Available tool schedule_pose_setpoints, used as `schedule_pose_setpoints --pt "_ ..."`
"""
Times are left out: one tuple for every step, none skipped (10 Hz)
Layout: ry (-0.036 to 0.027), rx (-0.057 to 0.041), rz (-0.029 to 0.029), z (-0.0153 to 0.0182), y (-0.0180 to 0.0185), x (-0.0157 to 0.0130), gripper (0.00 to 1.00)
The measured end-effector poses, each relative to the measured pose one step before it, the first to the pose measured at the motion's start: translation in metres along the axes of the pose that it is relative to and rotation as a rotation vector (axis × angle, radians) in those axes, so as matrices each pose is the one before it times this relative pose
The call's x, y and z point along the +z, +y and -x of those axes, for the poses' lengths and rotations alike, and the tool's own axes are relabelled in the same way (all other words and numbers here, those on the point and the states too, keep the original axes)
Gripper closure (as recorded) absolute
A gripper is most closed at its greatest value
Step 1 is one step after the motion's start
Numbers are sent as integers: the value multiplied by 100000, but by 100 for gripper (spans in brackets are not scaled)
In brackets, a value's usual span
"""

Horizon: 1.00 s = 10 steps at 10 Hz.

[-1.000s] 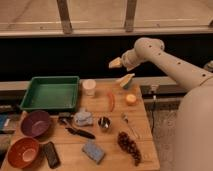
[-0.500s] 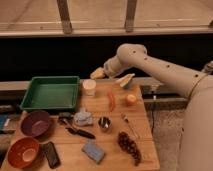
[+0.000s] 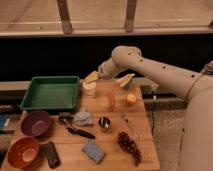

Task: Place eraser in purple bowl

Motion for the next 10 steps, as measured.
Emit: schedule_pose_setpoints --pt "-61 40 -32 12 -28 -36 30" --pt "129 12 130 -44 -197 -35 30" --pt "643 -1749 581 0 158 13 30" --pt "594 -2359 675 -4 481 99 30" --pt "1492 -4377 1626 -67 1619 622 30" --pt "1612 -4214 1556 -153 1891 725 30" --pt "1406 -3659 1385 -174 1723 638 30" --pt "1528 -4183 1842 -217 2105 717 30" --pt "1753 -4419 2307 -279 2283 871 30" --pt "1588 -4639 2370 -190 2333 885 30"
